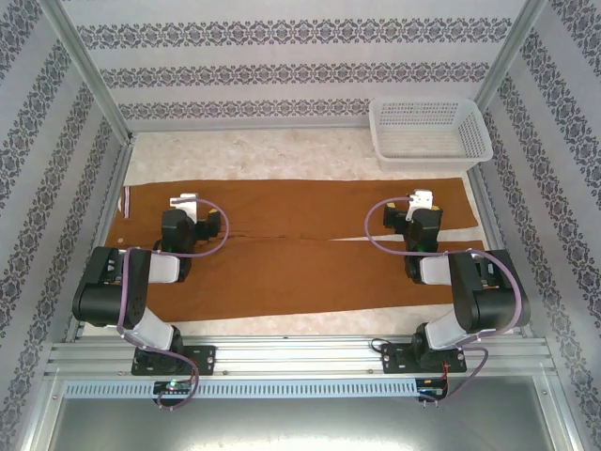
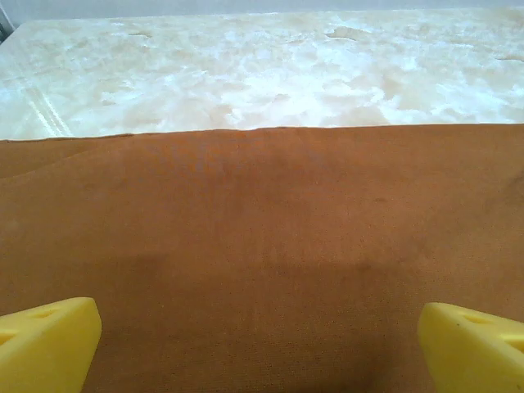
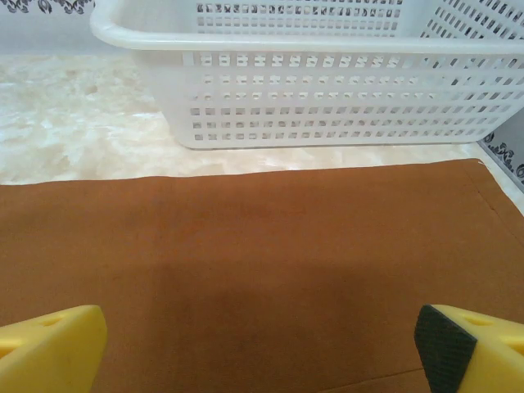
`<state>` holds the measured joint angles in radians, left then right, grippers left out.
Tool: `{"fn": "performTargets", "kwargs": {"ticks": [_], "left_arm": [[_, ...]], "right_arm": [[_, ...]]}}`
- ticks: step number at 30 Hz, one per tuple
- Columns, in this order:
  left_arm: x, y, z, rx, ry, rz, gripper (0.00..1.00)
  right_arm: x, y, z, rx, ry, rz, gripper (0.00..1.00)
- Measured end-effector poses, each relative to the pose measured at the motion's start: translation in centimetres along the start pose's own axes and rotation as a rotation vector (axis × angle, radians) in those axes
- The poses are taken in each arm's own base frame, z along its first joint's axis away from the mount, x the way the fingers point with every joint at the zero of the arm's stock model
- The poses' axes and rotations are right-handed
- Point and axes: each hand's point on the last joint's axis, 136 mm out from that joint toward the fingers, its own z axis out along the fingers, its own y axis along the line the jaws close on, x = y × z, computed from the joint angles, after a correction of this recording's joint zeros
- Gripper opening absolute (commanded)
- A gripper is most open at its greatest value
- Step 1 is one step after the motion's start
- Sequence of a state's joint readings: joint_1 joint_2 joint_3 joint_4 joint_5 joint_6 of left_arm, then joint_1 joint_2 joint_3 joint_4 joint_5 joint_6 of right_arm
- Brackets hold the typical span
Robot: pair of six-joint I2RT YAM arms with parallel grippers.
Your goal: Roll up the long pants
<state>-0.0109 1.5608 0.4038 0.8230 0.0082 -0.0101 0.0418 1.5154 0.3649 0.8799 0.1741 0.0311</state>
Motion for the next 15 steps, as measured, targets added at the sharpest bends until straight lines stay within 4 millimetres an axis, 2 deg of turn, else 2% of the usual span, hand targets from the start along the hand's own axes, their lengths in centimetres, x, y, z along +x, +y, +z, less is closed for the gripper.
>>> {"fn": "performTargets", "kwargs": {"ticks": [15], "left_arm": [[0.02, 0.02, 0.00, -0.001, 0.001, 0.000, 1.00]], "right_arm": [[0.03, 0.12, 0.00, -0.008, 0.001, 0.000, 0.98]]}}
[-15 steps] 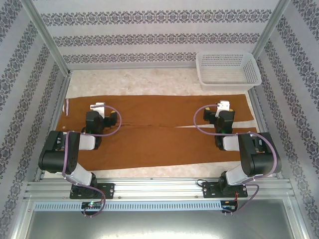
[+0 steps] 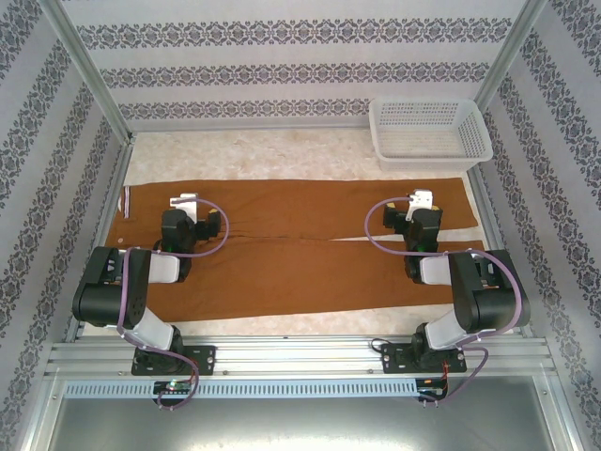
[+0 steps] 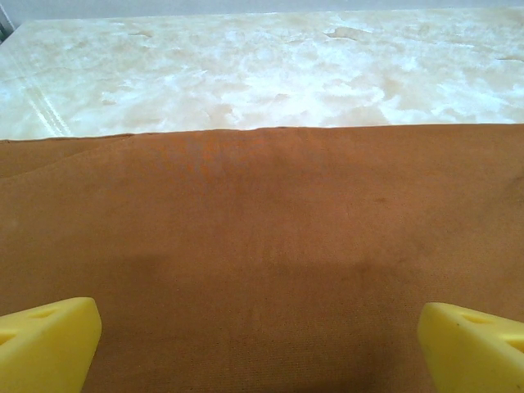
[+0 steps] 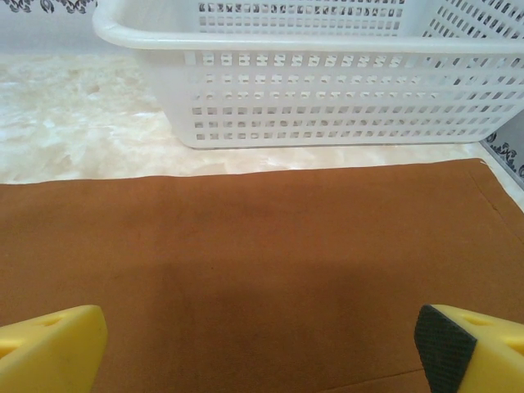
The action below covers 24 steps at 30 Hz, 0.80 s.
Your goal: Roll up the long pants
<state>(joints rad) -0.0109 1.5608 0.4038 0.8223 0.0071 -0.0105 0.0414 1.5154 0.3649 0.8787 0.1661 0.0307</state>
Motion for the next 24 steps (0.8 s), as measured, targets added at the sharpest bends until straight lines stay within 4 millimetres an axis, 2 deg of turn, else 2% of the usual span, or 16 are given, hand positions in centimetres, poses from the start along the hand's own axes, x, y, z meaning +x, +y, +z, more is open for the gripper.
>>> {"fn": "performTargets", "kwargs": {"ticks": [6, 8, 10, 11, 12, 14, 15, 16, 17, 18, 19, 20, 22, 24], "left_arm": [[0.1, 1.4, -0.2, -0.081, 0.038, -0.023, 1.00], [-1.1, 2.5, -0.2, -0.148, 0.080, -0.044, 1.00], [-4.5, 3.6, -0.2, -0.204, 0.091, -0.088, 1.00], [-7.5, 4.4, -0.3, -0.232, 0.085, -0.123, 1.00], [-10.6, 5.3, -0.7, -0.265, 0.065, -0.165, 1.00], [-16.2, 7.6, -2.2, -0.339, 0.009, -0.279, 1.00], [-18.3, 9.2, -3.6, -0.373, -0.020, -0.353, 1.00], [-19.2, 10.4, -4.8, -0.394, -0.035, -0.412, 1.00], [-19.3, 12.1, -6.4, -0.423, -0.036, -0.484, 1.00], [-18.4, 13.9, -7.9, -0.462, -0.018, -0.555, 1.00], [-17.2, 15.2, -8.9, -0.497, 0.007, -0.606, 1.00], [-15.0, 16.6, -10.1, -0.554, 0.053, -0.674, 1.00], [-9.8, 18.5, -12.2, -0.667, 0.178, -0.794, 1.00], [-3.1, 19.4, -14.8, -0.790, 0.329, -0.908, 1.00]], "right_arm": [[0.0, 0.5, 0.2, -0.052, 0.015, 0.005, 0.98], [0.0, 0.5, 0.2, -0.057, 0.021, 0.007, 0.98], [-0.2, 0.1, 0.3, -0.036, 0.074, 0.004, 0.98], [-1.1, -0.1, 0.3, -0.020, 0.100, 0.008, 0.98], [-2.7, -0.4, 0.5, -0.003, 0.112, 0.021, 0.98], [-7.7, -1.0, 0.7, 0.023, 0.093, 0.081, 0.98], [-10.3, -1.5, 0.5, 0.035, 0.076, 0.127, 0.98], [-12.5, -2.3, 0.2, 0.050, 0.055, 0.174, 0.98], [-14.3, -3.3, -0.4, 0.066, 0.039, 0.228, 0.98], [-15.2, -4.4, -1.2, 0.081, 0.033, 0.279, 0.98], [-15.4, -5.5, -2.0, 0.098, 0.038, 0.326, 0.98], [-14.9, -6.6, -2.8, 0.117, 0.056, 0.375, 0.98], [-12.6, -8.9, -4.2, 0.157, 0.114, 0.490, 0.97], [-8.5, -11.6, -5.9, 0.208, 0.191, 0.649, 0.95]]}}
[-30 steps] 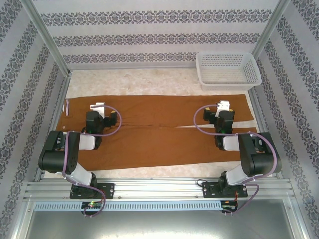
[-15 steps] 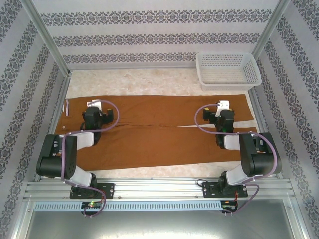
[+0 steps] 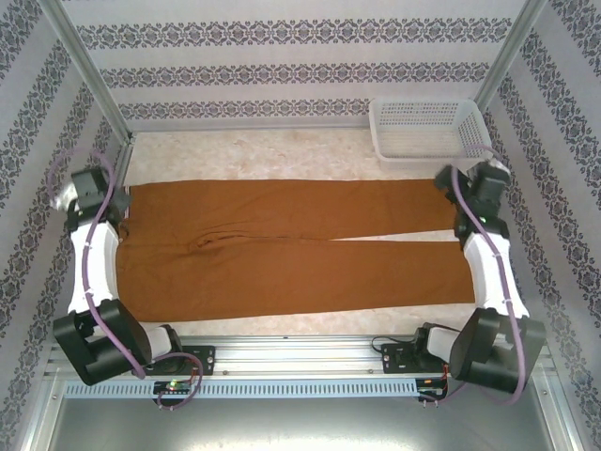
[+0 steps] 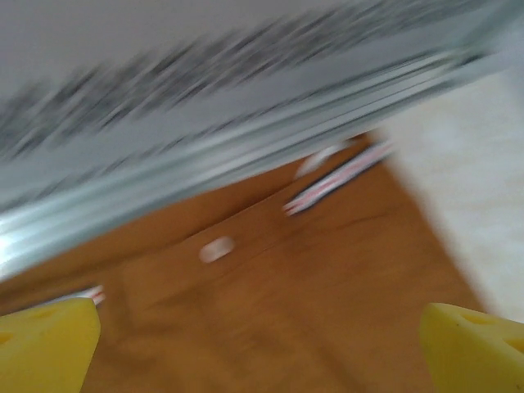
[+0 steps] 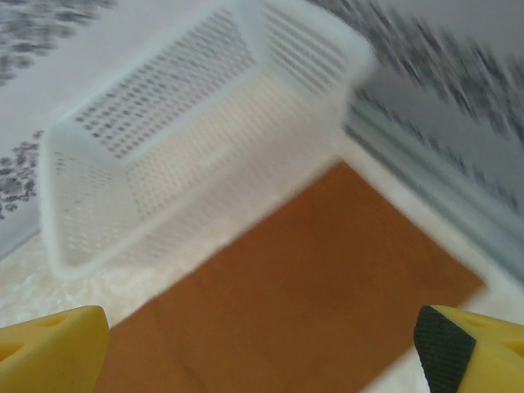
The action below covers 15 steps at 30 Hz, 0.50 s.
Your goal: Roll up the long pants
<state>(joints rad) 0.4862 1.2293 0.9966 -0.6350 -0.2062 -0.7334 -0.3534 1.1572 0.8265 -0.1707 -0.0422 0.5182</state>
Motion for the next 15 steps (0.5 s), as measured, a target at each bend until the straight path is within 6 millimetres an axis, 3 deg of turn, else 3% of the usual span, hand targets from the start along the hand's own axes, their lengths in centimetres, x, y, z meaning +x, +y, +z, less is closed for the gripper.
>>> {"fn": "performTargets", "kwargs": {"ticks": [3, 5, 10, 15], "left_arm": [[4.3, 7.1, 0.7, -0.175, 0.113, -0.108, 1.00], [6.1, 9.8, 0.2, -0.228, 0.148, -0.184, 1.00], [9.0, 13.7, 0.4, -0.319, 0.201, -0.352, 1.00], [11.2, 15.8, 0.9, -0.384, 0.231, -0.392, 1.00]], "right_arm": [[3.4, -6.0, -0.6, 0.093, 0.105, 0.203, 0.95], [5.5, -7.8, -1.4, 0.123, 0.166, 0.293, 0.95], [7.2, -7.9, -3.0, 0.087, 0.208, 0.403, 0.95], [8.5, -8.0, -3.2, 0.084, 0.237, 0.463, 0.94]]}}
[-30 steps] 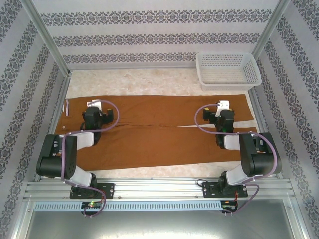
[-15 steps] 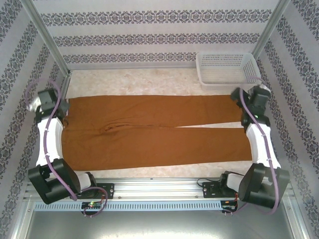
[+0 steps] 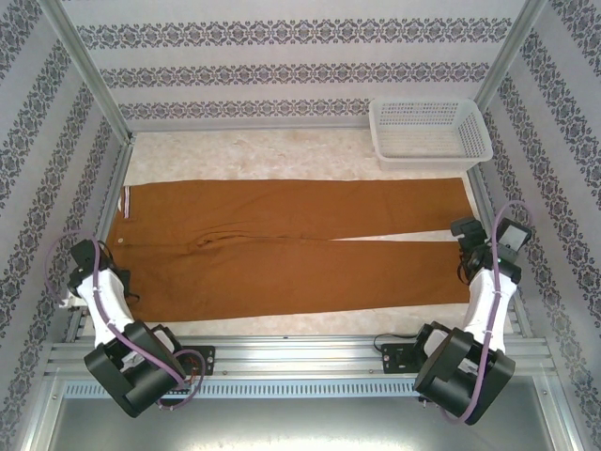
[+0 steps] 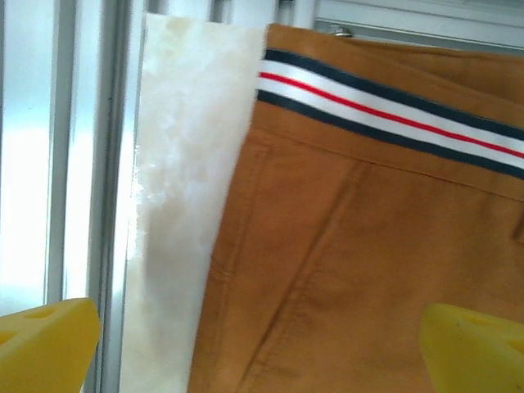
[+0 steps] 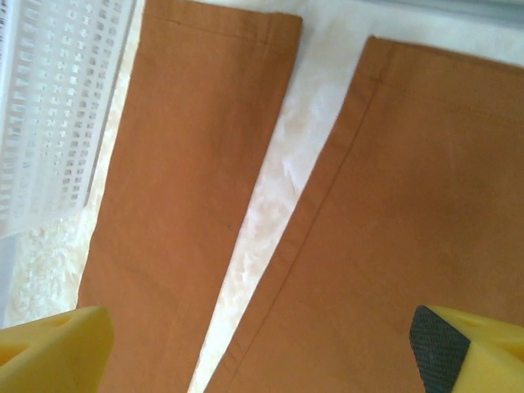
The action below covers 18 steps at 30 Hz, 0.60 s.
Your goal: Roll up the long pants
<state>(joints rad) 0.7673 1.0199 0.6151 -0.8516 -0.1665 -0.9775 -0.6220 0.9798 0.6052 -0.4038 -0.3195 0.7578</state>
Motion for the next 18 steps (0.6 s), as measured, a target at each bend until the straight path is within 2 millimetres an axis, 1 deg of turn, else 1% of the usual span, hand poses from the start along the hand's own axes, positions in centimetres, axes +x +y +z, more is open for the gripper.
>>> {"fn": "performTargets", "kwargs": {"ticks": [5, 10, 14, 18], "left_arm": [[-0.4, 0.9, 2.1, -0.083, 0.041, -0.046, 1.00], [-0.5, 0.3, 4.0, -0.114, 0.064, -0.041, 1.00], [-0.5, -0.2, 4.9, -0.118, 0.073, -0.039, 1.00], [-1.0, -1.0, 5.2, -0.111, 0.071, -0.038, 1.00]], "right_arm": [[0.5, -1.7, 0.8, 0.040, 0.040, 0.092, 0.93], [1.2, -4.0, 1.3, 0.094, 0.074, 0.199, 0.92], [1.8, -5.3, 1.3, 0.136, 0.091, 0.245, 0.90], [2.1, -7.1, 1.1, 0.192, 0.085, 0.303, 0.89]]}}
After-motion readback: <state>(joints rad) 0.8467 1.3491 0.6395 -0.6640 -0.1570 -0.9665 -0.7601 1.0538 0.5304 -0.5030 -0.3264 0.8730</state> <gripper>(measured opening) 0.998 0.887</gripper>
